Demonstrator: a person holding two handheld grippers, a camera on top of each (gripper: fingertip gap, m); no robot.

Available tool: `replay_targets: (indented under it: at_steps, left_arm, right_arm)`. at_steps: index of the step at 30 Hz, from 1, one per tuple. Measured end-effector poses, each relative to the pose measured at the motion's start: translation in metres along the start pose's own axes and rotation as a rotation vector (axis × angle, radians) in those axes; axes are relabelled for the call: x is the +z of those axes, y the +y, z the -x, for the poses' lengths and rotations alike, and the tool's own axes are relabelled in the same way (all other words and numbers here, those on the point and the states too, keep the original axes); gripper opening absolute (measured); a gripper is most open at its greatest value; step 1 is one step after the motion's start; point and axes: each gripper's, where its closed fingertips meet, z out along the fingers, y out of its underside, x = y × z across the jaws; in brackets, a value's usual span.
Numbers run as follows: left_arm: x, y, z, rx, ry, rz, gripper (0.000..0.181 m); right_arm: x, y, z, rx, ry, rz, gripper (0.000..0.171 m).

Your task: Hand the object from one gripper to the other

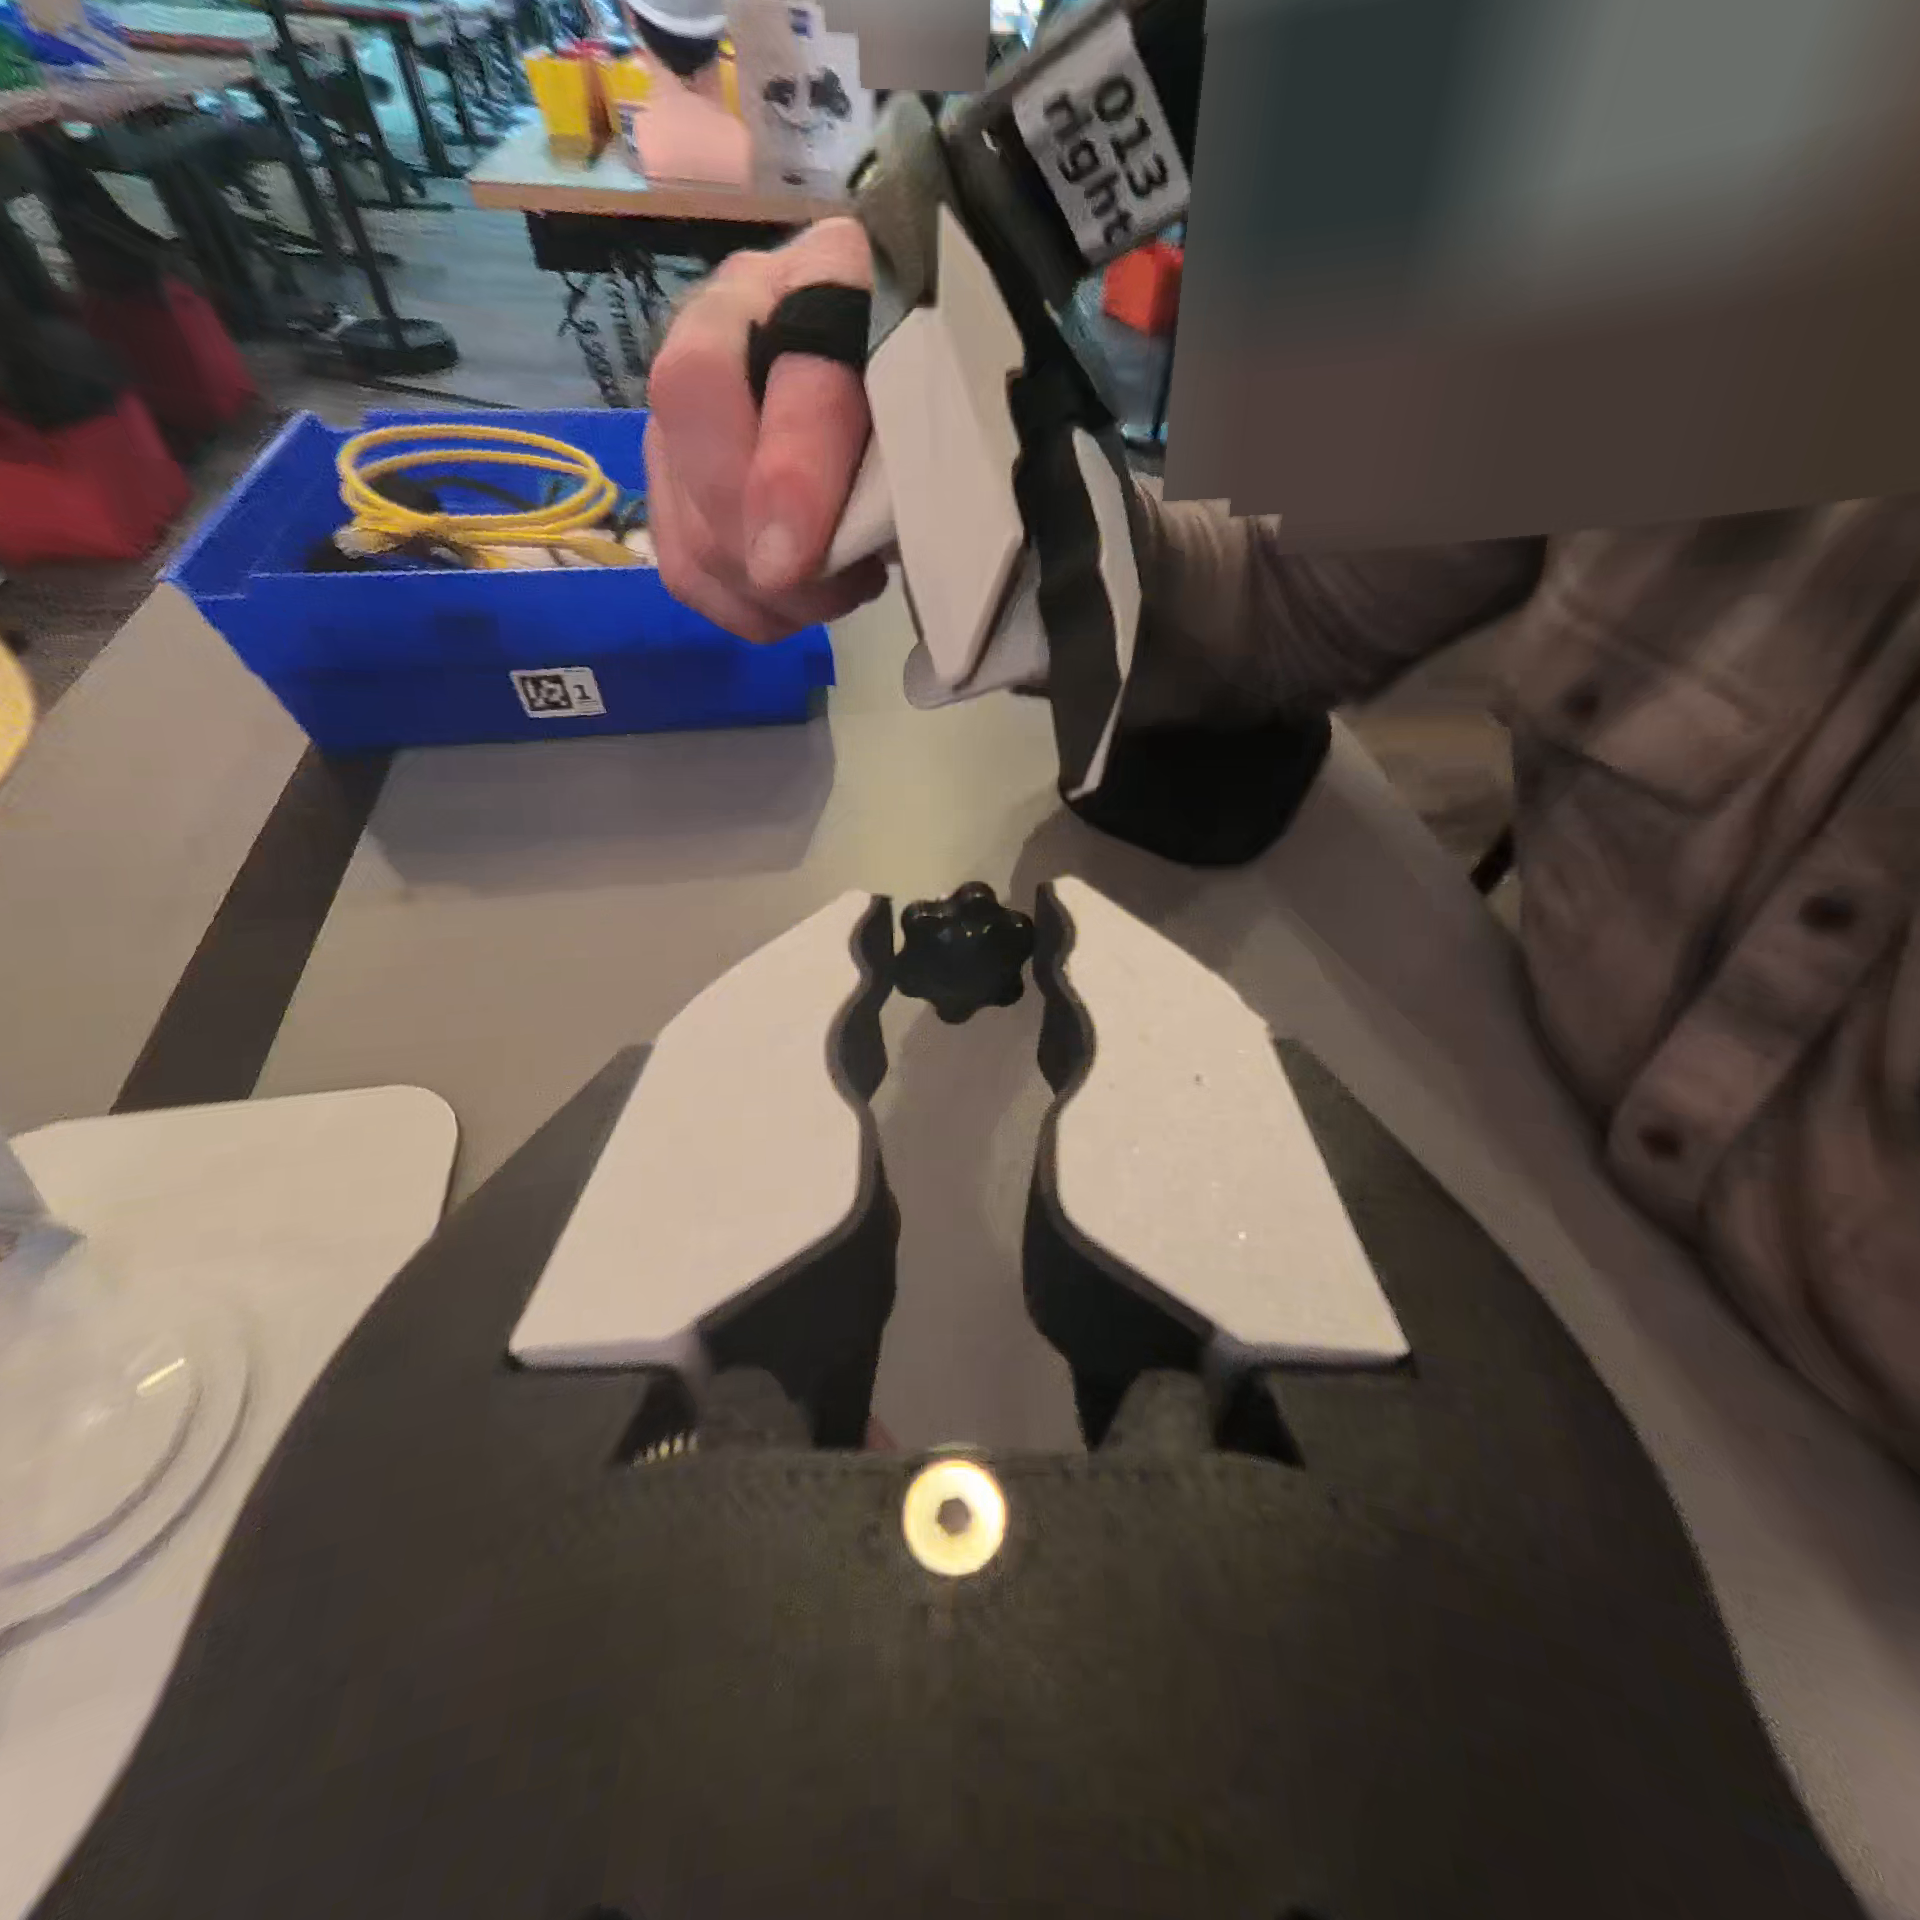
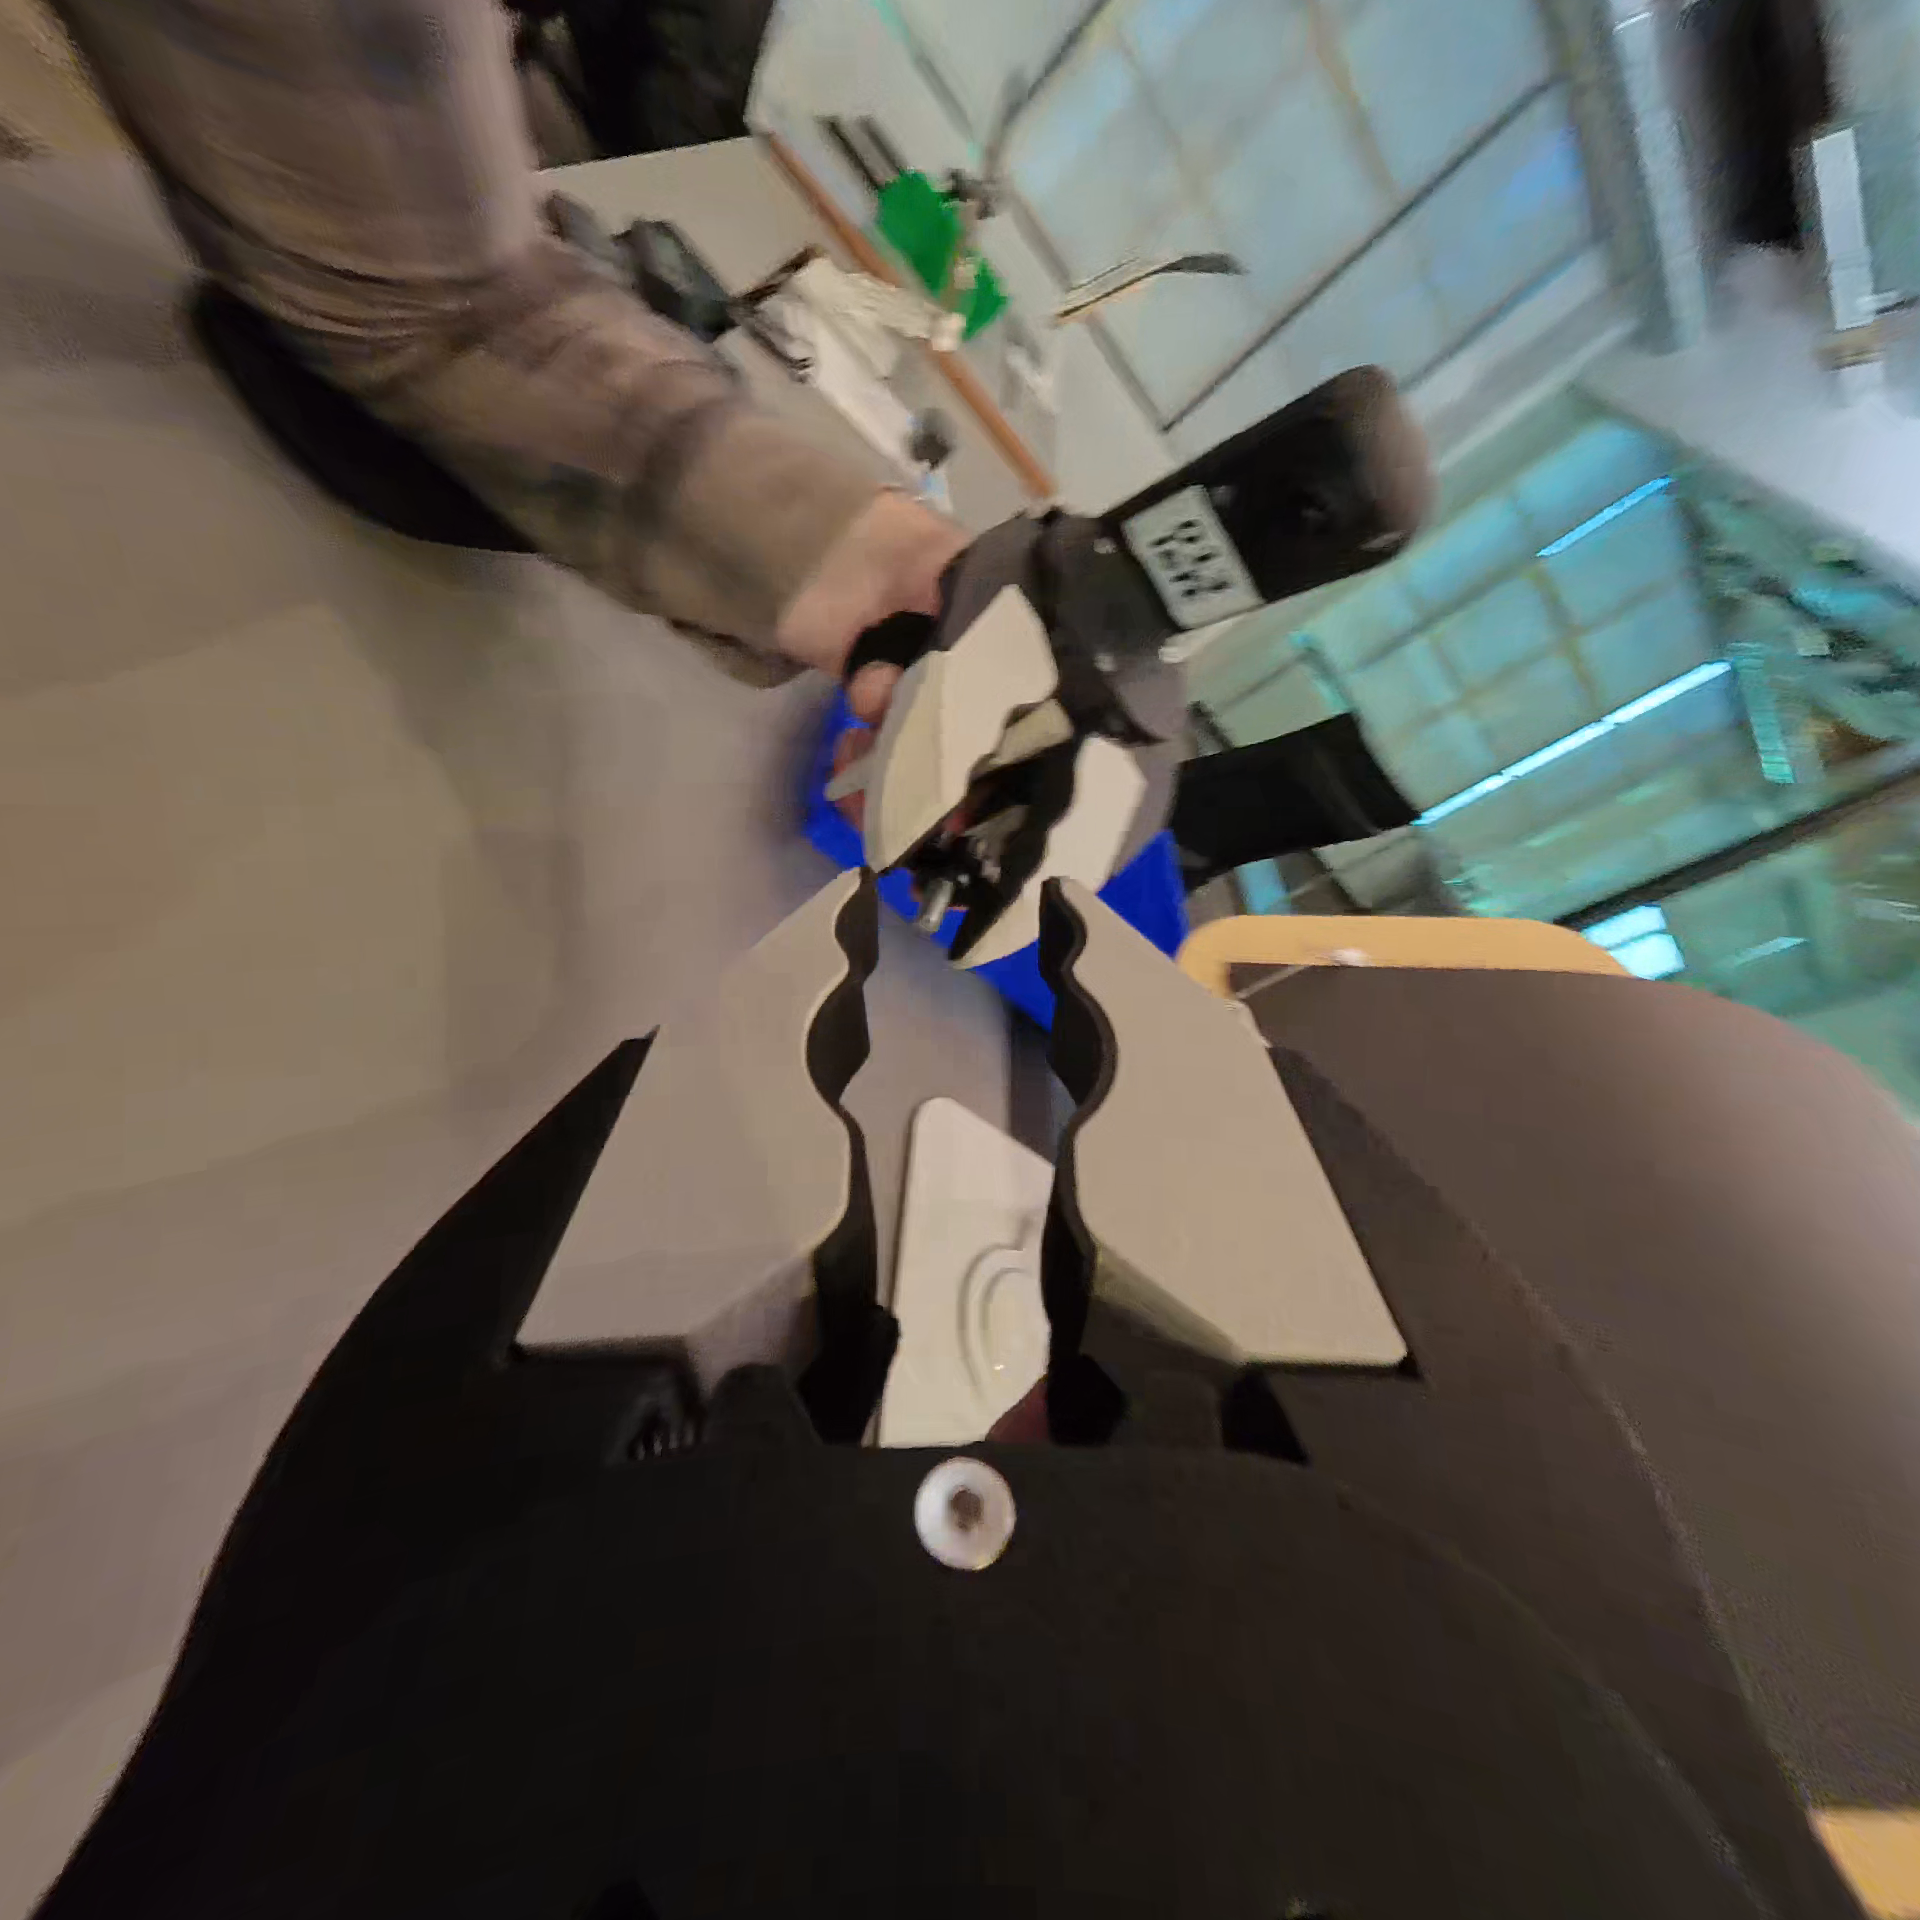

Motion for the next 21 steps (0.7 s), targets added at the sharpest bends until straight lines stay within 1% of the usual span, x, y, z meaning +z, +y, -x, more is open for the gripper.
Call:
replay_targets:
  at_steps: [2, 3, 7, 12, 16, 18, 21]
  left_arm:
    - [0.003, 0.005, -0.009, 0.038, 0.062, 0.052, 0.025]
    - [0.005, 0.012, -0.014, 0.035, 0.1, 0.118, 0.025]
    - [0.006, 0.04, -0.026, 0.049, 0.211, 0.384, 0.025]
    - [-0.004, 0.058, -0.038, 0.08, 0.311, 0.618, 0.025]
    - [-0.003, 0.063, -0.045, 0.098, 0.365, 0.727, 0.025]
    - [-0.002, 0.062, -0.045, 0.095, 0.377, 0.751, 0.026]
    - [0.0, 0.059, -0.045, 0.078, 0.398, 0.752, 0.026]
  right_arm:
    - [0.007, 0.0, 0.017, -0.039, -0.073, 0.042, 0.029]
    - [0.011, 0.0, 0.025, -0.061, -0.101, 0.062, 0.029]
    - [0.025, 0.0, 0.038, -0.169, -0.117, 0.13, 0.031]
    - [0.037, 0.01, 0.056, -0.243, -0.168, 0.222, 0.04]
    - [0.046, 0.008, 0.067, -0.273, -0.189, 0.225, 0.043]
    - [0.049, 0.009, 0.07, -0.296, -0.188, 0.237, 0.044]
    - [0.053, 0.015, 0.068, -0.359, -0.152, 0.278, 0.04]
